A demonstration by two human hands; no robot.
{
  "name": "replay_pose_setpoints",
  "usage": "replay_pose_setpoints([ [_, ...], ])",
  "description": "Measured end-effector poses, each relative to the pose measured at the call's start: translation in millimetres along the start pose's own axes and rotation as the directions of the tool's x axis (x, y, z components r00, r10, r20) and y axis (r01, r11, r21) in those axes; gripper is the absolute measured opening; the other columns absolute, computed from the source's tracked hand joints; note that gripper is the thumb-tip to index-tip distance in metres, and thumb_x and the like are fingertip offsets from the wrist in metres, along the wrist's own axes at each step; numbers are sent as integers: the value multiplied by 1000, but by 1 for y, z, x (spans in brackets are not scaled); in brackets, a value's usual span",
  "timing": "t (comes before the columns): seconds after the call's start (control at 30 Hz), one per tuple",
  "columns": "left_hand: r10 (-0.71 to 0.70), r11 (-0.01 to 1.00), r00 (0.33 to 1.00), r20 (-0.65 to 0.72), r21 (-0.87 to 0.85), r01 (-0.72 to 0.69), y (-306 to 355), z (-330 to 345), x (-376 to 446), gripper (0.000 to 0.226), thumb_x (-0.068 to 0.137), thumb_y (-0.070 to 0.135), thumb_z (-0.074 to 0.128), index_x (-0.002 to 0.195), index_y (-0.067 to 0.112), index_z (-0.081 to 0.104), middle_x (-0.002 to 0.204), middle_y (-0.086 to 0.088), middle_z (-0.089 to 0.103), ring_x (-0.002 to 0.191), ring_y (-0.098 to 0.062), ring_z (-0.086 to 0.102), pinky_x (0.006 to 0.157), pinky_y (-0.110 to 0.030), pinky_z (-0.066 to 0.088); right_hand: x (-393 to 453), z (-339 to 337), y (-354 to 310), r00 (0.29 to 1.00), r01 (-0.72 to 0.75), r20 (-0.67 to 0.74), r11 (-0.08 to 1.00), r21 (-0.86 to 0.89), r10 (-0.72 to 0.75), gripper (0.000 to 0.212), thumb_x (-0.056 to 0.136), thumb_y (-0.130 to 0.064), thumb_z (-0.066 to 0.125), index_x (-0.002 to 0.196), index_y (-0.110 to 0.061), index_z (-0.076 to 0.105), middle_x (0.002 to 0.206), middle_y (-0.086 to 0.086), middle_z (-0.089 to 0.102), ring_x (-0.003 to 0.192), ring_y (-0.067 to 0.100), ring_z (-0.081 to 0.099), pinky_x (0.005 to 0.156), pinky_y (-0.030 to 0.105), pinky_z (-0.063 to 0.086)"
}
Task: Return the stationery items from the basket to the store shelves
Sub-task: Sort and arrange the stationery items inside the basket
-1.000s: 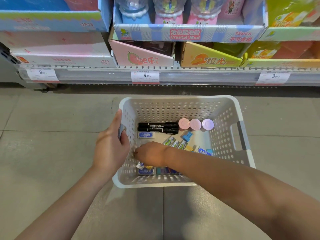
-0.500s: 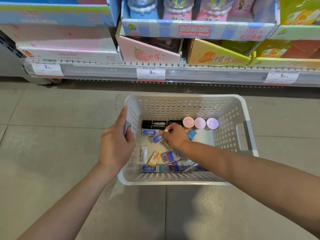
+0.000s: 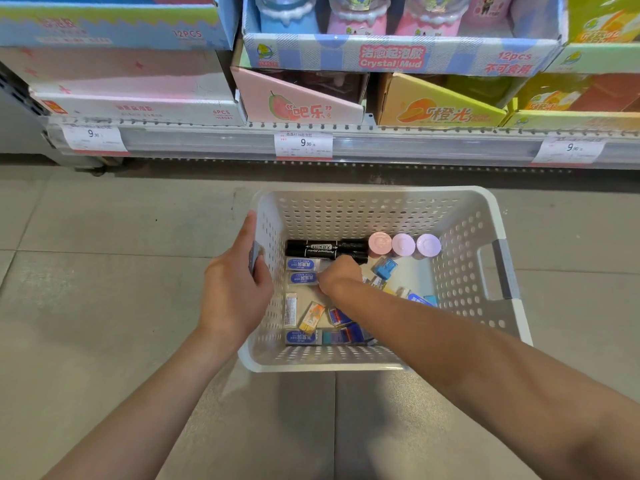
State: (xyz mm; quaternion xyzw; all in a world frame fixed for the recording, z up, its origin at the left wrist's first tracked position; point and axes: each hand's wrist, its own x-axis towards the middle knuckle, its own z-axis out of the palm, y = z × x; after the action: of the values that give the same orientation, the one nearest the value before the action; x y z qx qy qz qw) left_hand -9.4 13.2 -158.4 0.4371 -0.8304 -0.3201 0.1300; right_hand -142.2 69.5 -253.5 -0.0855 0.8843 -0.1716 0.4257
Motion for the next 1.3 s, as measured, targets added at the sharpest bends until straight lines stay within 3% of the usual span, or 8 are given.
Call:
replay_pose_setpoints([
  [0.47, -7, 1000, 1000, 12, -14, 7, 1, 0, 1, 62, 93, 9, 48, 149, 22, 23, 66, -7, 56, 49, -10, 42, 48, -20, 35, 0, 5, 5, 990, 139, -9, 980, -143, -142, 26, 91, -14, 57, 110, 3, 63, 114, 15, 65, 107, 26, 62, 81, 27, 50],
  [0.6, 5, 1000, 1000, 13, -11, -5, 0, 0, 0, 61, 94, 9, 47, 149, 22, 23, 62, -4, 53, 48, -9, 41, 46, -19, 34, -1, -17, 7, 961, 214, 193, 976, -52, -200, 27, 86, -7, 61, 111, 3, 63, 109, 18, 67, 99, 28, 66, 87, 33, 54],
  [0.67, 4, 1000, 1000, 15, -11, -4, 1, 0, 0, 61, 94, 9, 47, 149, 22, 23, 63, -6, 54, 47, -9, 40, 45, -20, 34, -10, -39, 11, 912, 288, 311, 957, -21, -268, 26, 88, -4, 60, 113, 1, 62, 103, 14, 66, 82, 20, 66, 77, 29, 55],
  [0.8, 2, 1000, 1000, 1, -8, -2, 1, 0, 0, 60, 94, 8, 46, 148, 22, 24, 53, 3, 39, 45, -8, 35, 42, -17, 33, -23, -86, 30, 875, 483, 321, 687, -543, -362, 21, 88, -6, 54, 104, 0, 66, 104, 14, 68, 96, 26, 65, 76, 31, 52],
  [0.9, 0, 1000, 1000, -5, -4, 0, 2, 0, -1, 60, 94, 8, 46, 148, 22, 24, 52, 5, 36, 45, -8, 34, 40, -16, 32, -30, -102, 48, 875, 440, 320, 322, -839, -363, 31, 91, 0, 45, 120, -4, 54, 115, 11, 63, 96, 27, 63, 61, 30, 45],
  [0.97, 9, 1000, 1000, -9, 14, -9, 3, -1, -1, 60, 94, 7, 47, 148, 19, 25, 52, 5, 37, 45, -9, 36, 43, -18, 30, -27, -102, 58, 881, 406, 326, 195, -893, -341, 35, 94, -3, 42, 129, -6, 47, 122, 9, 59, 102, 25, 61, 69, 29, 49],
  [1.13, 27, 998, 1000, -2, 48, -27, 4, -2, -1, 58, 93, 6, 48, 147, 15, 28, 54, 3, 38, 47, -10, 35, 44, -21, 28, -21, -97, 66, 901, 395, 343, 172, -903, -266, 34, 97, -6, 42, 130, -5, 48, 127, 9, 57, 115, 25, 58, 86, 31, 49],
  [1.3, 21, 999, 1000, -1, 45, -20, 4, -2, -2, 58, 93, 7, 47, 147, 16, 27, 60, -8, 49, 49, -13, 40, 45, -25, 34, -26, -98, 58, 895, 375, 305, 177, -910, -326, 33, 96, -9, 42, 128, -6, 49, 127, 7, 57, 115, 24, 58, 85, 30, 50],
])
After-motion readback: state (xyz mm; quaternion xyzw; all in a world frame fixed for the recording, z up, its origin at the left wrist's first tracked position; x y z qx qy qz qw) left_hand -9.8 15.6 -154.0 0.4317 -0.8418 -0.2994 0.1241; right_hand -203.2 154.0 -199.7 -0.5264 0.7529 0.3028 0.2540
